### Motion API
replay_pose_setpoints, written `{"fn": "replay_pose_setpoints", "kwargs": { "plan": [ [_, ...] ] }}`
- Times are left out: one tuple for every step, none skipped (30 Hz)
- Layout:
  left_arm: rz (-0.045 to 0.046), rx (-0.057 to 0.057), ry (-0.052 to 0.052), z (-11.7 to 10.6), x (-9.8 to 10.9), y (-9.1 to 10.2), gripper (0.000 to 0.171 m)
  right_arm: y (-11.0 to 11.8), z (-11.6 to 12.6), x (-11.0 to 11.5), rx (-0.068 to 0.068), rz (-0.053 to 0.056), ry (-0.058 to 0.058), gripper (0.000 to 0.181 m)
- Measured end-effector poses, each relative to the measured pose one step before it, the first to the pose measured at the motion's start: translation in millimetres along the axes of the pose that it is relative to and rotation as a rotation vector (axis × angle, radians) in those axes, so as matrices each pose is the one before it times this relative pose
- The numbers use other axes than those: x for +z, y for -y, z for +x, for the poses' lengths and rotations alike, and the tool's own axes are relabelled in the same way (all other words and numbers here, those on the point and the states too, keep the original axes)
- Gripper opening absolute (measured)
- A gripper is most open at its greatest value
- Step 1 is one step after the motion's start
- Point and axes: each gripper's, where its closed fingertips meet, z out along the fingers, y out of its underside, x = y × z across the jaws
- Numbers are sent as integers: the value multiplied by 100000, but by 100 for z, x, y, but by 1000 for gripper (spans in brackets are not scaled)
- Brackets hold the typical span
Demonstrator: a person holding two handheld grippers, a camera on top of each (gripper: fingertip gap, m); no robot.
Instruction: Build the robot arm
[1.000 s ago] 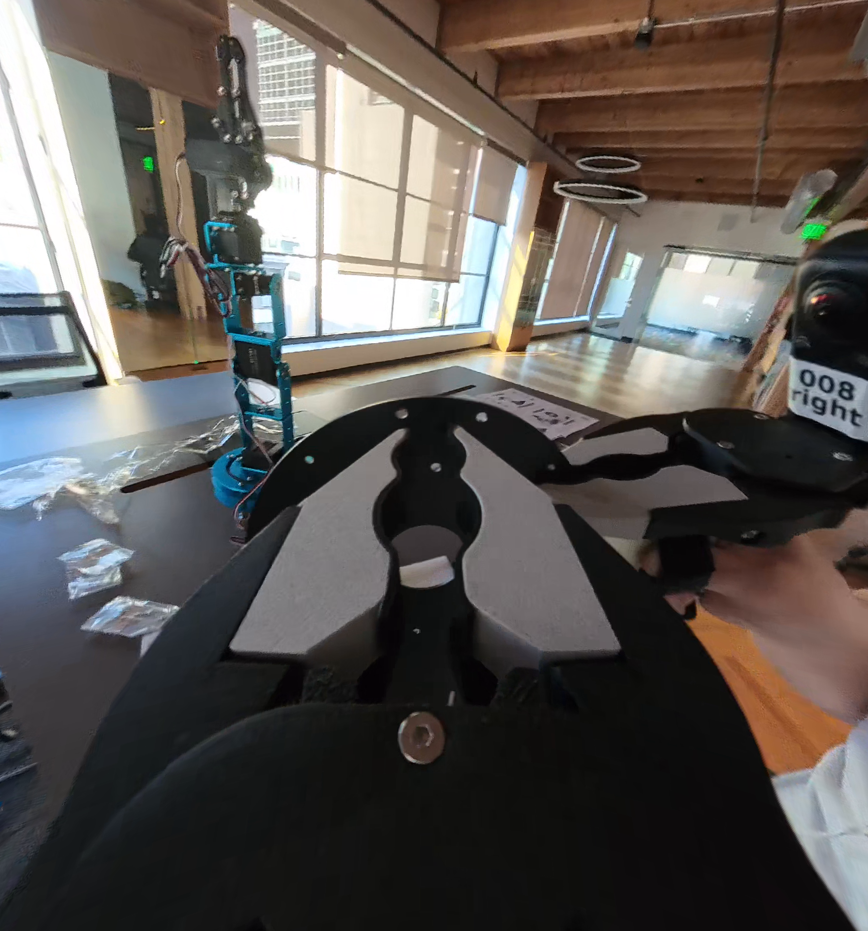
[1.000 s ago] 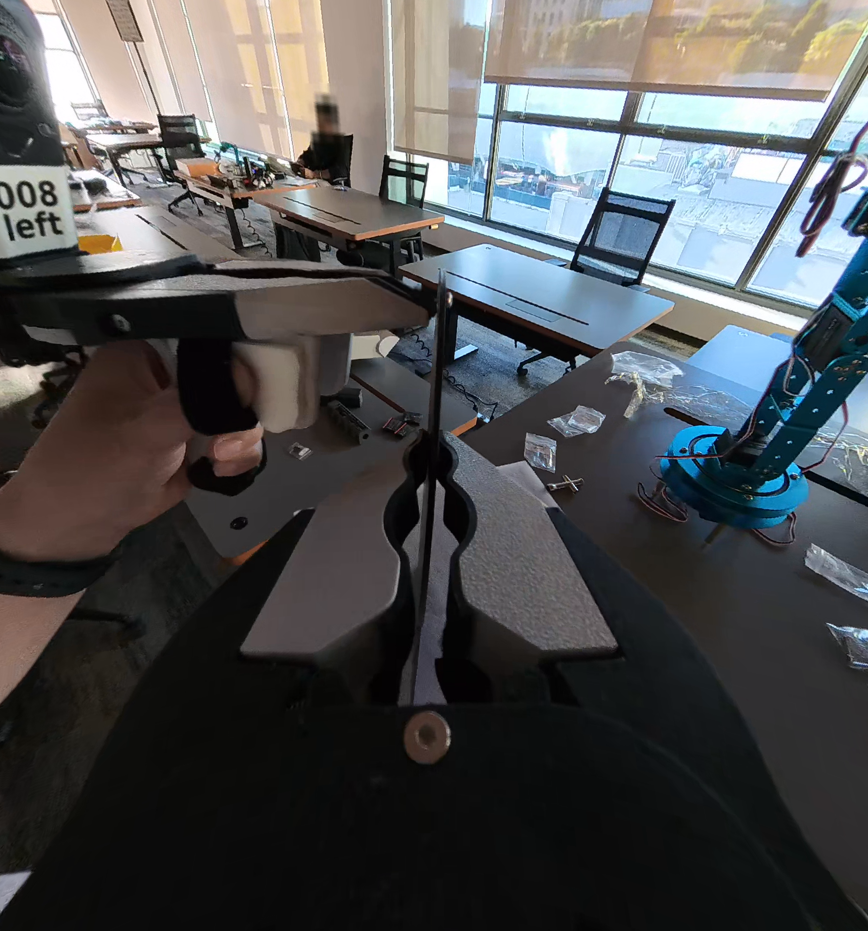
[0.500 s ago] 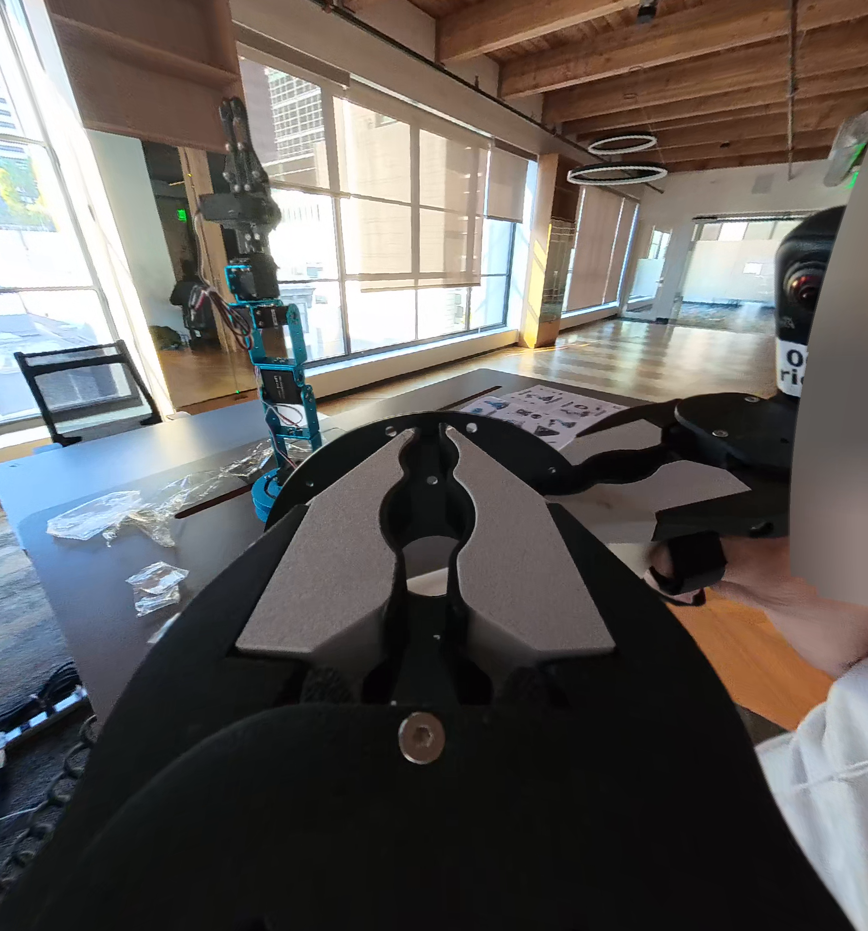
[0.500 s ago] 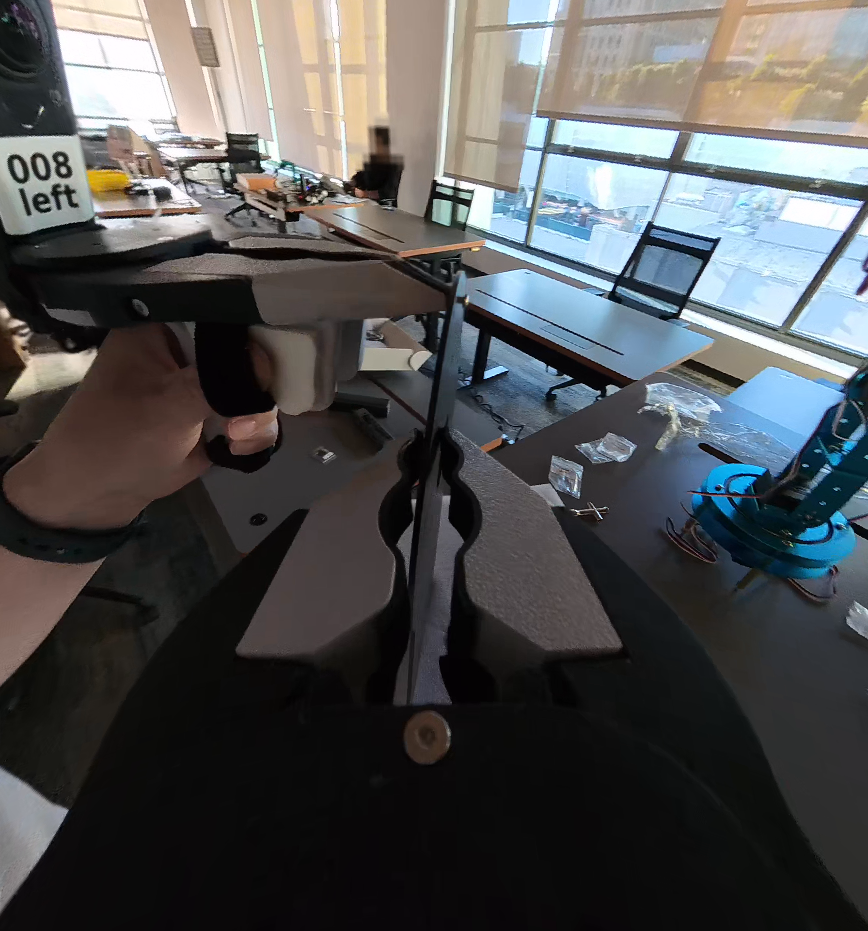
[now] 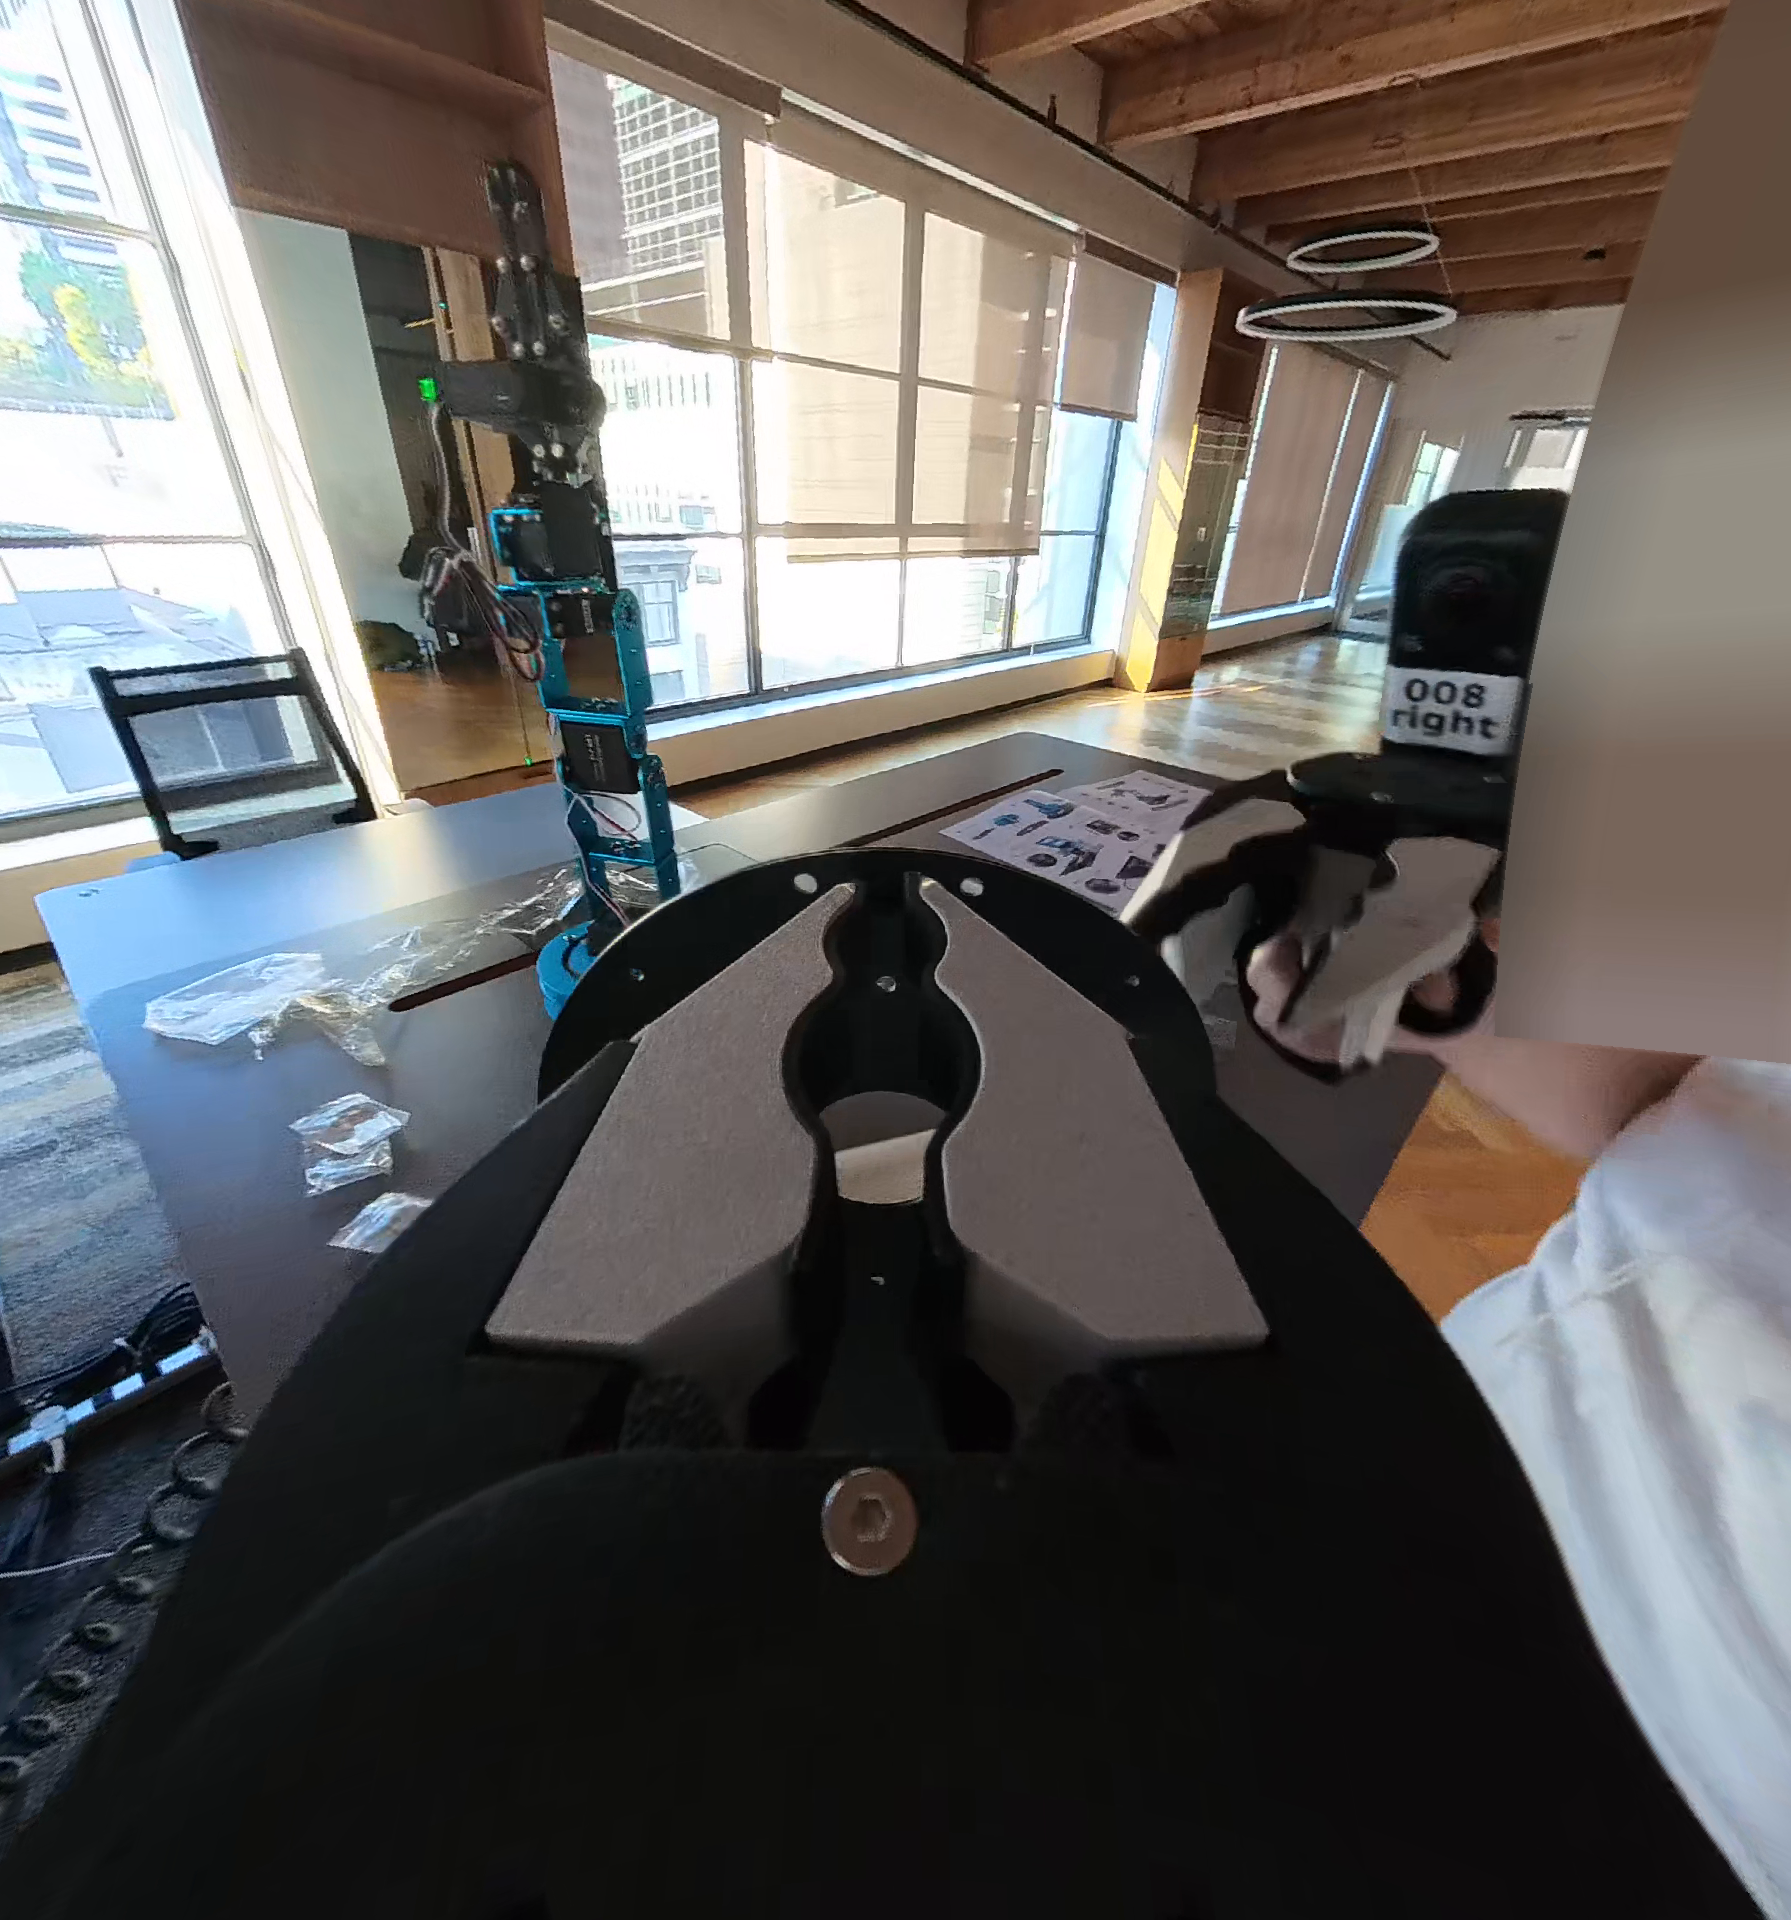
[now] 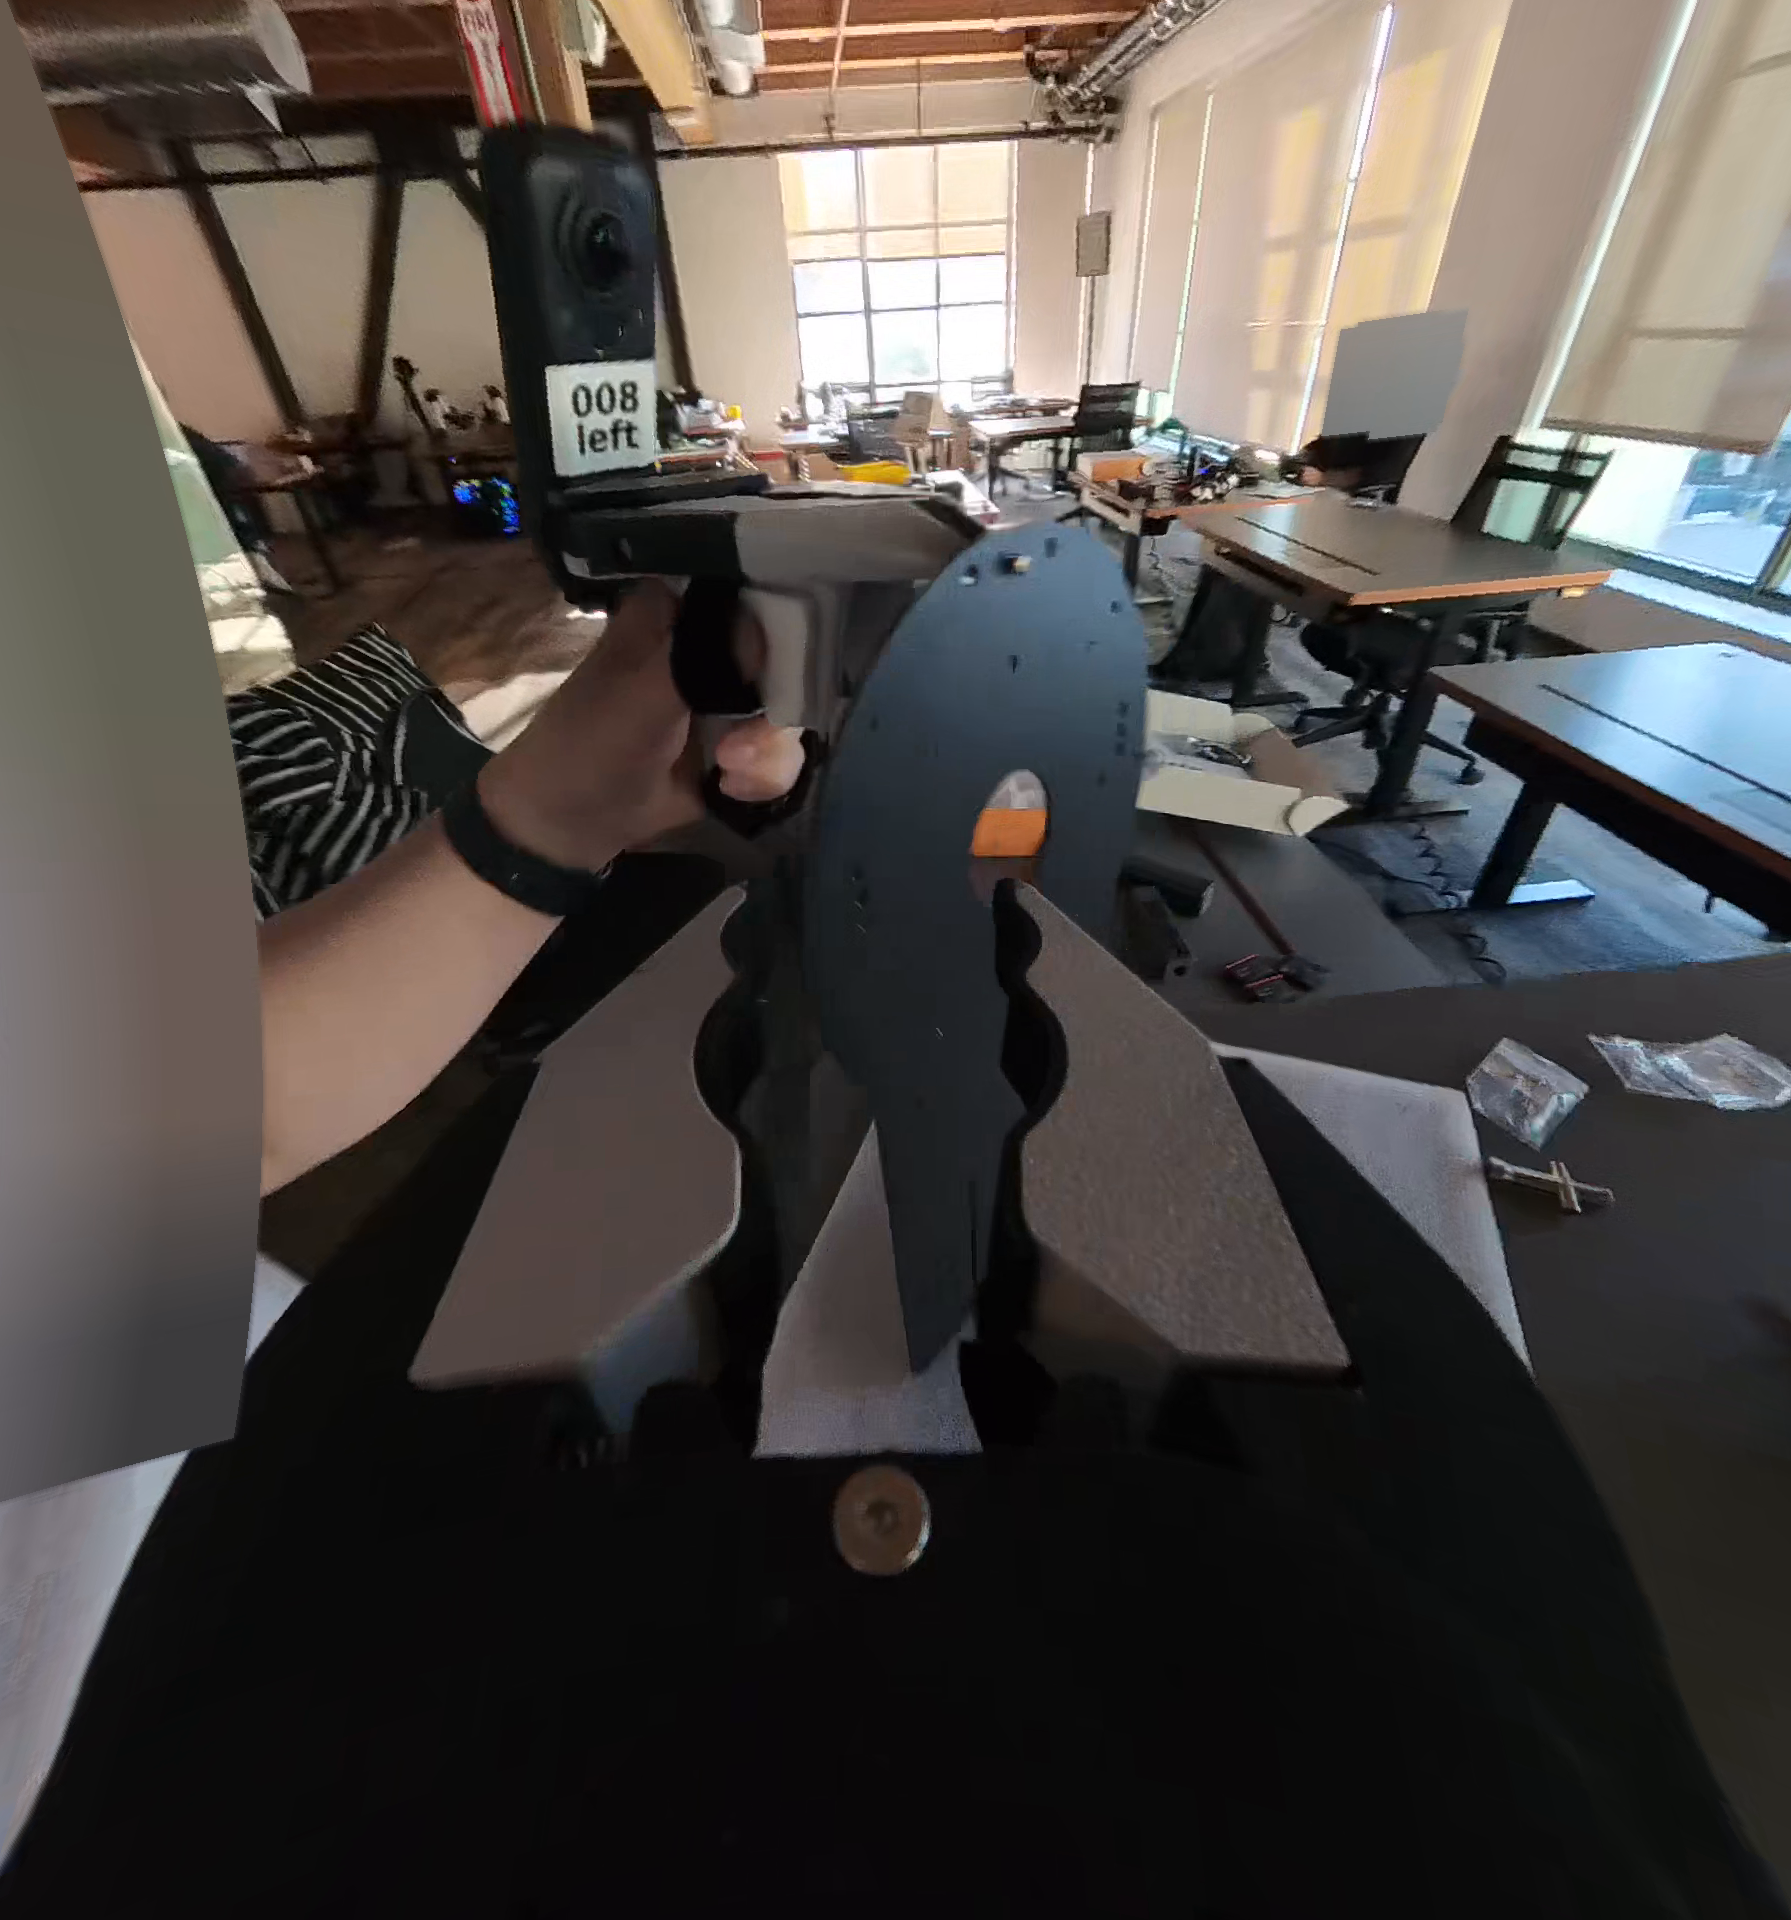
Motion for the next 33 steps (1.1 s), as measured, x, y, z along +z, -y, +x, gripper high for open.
{"fn": "replay_pose_setpoints", "kwargs": {
  "plan": [
    [113, -876, -655, -3, -121, 9, 3, 243, 762, -1732, 1546, 1094, 1492, 43],
    [227, -1075, -261, -44, -115, 7, 2, 104, 819, -2052, -540, -144, 2551, 47],
    [314, -1098, -392, 3, -82, 8, 2, -306, 1698, -2233, -103, -2766, -2318, 47],
    [388, -808, -584, 50, -50, -15, 2, -924, 2088, -2246, -1343, -5757, -3405, 47],
    [462, -499, -389, 58, -44, 2, 2, -1722, 2200, -2079, -1641, -8703, -3379, 43],
    [456, -222, -20, -6, -51, 2, 2, -2526, 1967, -1787, -942, -11470, -2053, 37],
    [417, 83, 88, -14, -68, -5, 3, -2954, 1826, -1346, -722, -11246, -2290, 35],
    [411, 195, 41, -7, -60, 14, 3, -3071, 1682, -824, -998, -9703, -2633, 32],
    [406, 19, -5, -24, -41, 4, 2, -2877, 1116, -268, 206, -7632, -713, 26],
    [410, -178, -163, -4, -28, -5, 2, -2346, 718, 179, 1618, -4623, 292, 24],
    [372, -359, -301, 1, -31, 2, 2, -1838, 313, 470, 2838, -2633, 1144, 24],
    [241, -469, -191, 1, -31, 3, 2, -1375, -331, 622, 3883, -2096, 3519, 25],
    [60, -268, -22, -6, -40, 5, 2, -777, -388, 764, 2364, -273, 2639, 26],
    [-94, 3, -4, 10, -41, 0, 3, -585, -200, 870, -1016, -233, 491, 26],
    [-222, 4, -19, 6, -41, 2, 3, -922, 77, 883, -3435, -3641, -1380, 28],
    [-304, -105, 14, 2, -11, -3, 3, -975, 352, 749, -3476, -5501, -2527, 27],
    [-332, -132, -22, 0, 22, -10, 3, -494, 395, 549, -2161, -3622, -1762, 27],
    [-339, -237, 16, 3, 37, -2, 2, -6, 231, 262, -481, -1433, 664, 27],
    [-380, -172, 91, 2, 49, 0, 3, 157, 140, 8, 711, -810, 2527, 25],
    [-378, 195, 81, 26, 71, -16, 3, -184, 163, -185, 1812, -3120, 3340, 22],
    [-349, 315, 100, 22, 52, -10, 3, -362, 284, -301, 2767, -4355, 2901, 23],
    [-319, 160, 139, 14, 39, -3, 3, 54, 376, -291, 2612, -1776, 1293, 25],
    [-258, 112, 155, 1, 28, -2, 3, 383, -111, -82, 2133, 320, 2848, 27],
    [-204, 166, 191, -15, -5, -1, 3, 357, -314, 245, 1962, -712, 2262, 29],
    [-161, 164, 217, -18, -16, 6, 3, 171, -555, 635, 414, -2079, 1580, 35],
    [-143, 170, 137, -1, -8, -2, 3, -262, -571, 813, -1544, -5192, 101, 35],
    [-136, 170, 90, 5, -8, -1, 3, -205, 22, 735, -2841, -5699, -4765, 35],
    [-115, 185, 216, -7, 1, 1, 3, -11, 150, 535, -3534, -4416, -5835, 35],
    [-78, 221, 217, 4, 3, -5, 3, 229, 26, 299, -2911, -2437, -4490, 30],
    [-60, 89, -35, 20, 18, -1, 3, 327, 119, 148, -1571, -1097, -3883, 25],
    [-43, -43, -191, 29, 11, -7, 2, 107, 90, 130, -1034, -1761, -2385, 20],
    [-1, -53, -108, -2, -7, 2, 2, -33, 298, 99, -414, -1963, -2778, 14],
    [9, -44, 3, -25, -14, 4, 3, 89, 24, 110, -186, -544, -567, 14]
  ]
}}
